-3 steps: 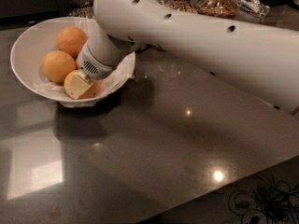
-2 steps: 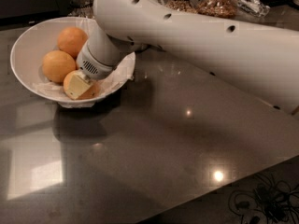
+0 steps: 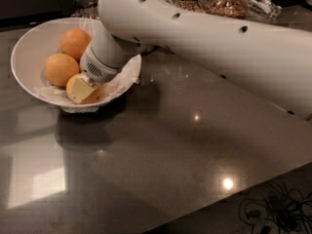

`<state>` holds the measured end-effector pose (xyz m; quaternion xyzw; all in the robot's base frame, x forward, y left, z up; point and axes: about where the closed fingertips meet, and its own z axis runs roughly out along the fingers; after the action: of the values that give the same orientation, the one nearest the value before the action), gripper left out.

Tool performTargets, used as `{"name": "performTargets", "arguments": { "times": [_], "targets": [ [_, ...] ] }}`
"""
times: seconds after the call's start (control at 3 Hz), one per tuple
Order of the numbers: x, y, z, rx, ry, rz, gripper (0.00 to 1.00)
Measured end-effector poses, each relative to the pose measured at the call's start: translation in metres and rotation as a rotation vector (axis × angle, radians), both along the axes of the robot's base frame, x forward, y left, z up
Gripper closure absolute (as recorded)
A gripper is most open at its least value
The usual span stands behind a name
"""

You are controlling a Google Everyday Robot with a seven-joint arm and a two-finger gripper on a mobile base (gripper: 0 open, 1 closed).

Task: Pick orange from white bowl

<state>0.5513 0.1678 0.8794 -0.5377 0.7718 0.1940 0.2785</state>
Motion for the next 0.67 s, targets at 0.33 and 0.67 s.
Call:
{"name": "performTargets", "arguments": {
  "times": [0.33, 0.67],
  "targets": [
    [0.001, -0.008, 0.021, 0.029, -0.037, 0.010, 1.00],
    [0.004, -0.019, 0.050, 0.062, -0.082, 0.024, 1.00]
  ]
}}
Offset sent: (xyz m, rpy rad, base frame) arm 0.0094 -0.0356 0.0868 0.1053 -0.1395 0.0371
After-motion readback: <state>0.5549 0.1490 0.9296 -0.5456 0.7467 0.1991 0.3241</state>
